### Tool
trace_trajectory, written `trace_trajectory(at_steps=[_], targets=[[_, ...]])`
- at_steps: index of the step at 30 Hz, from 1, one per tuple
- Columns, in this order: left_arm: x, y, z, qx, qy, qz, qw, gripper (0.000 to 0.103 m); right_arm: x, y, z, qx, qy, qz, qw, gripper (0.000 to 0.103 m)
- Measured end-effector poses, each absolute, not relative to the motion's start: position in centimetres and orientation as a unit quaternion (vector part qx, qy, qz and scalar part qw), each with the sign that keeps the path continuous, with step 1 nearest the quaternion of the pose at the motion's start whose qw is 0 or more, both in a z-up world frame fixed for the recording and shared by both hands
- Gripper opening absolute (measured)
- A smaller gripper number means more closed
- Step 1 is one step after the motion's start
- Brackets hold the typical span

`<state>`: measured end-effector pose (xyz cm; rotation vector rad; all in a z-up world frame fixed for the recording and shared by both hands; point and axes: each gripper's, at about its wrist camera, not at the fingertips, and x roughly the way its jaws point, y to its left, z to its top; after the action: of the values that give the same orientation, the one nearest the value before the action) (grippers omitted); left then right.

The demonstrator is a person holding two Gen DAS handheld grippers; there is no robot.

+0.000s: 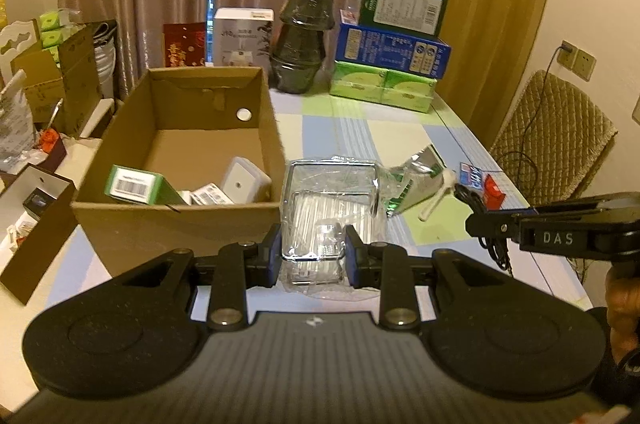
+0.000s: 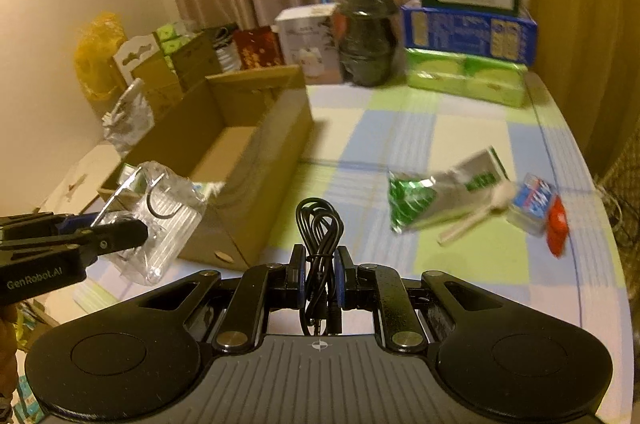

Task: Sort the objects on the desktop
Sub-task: 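Lower the tray and cable into the cardboard box and open both tools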

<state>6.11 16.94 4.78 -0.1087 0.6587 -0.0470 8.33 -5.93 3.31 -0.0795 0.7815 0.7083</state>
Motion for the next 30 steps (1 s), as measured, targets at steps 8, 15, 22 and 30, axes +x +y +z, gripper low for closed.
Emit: trace_trajectory(at_steps=[8,15,22,30], targets=[[7.4,21.2,6.6,-0.041,0.307,0.014,0.951,0.026,9.8,0.5,5.1,-0.038,0.355,0.392,0.848,0.011],[10.6,25.3,7.6,-0.028,0.301,0.036,0.953,0.026,12.8,5.8,5.2,-0.027,0.359,0.418,0.834,0.011],[14.4,28.0,7.1,-0.021,0.3,0.037,0.953,0.026,15.3,9.3,3.8,-0.02,0.371,0.425,0.826,0.011],[17.7,29.9,5.7,-0.028,0.304,0.041,0.952,0.028,18.3,11.6,2.0,0.034,0.379,0.417,0.826,0.03]])
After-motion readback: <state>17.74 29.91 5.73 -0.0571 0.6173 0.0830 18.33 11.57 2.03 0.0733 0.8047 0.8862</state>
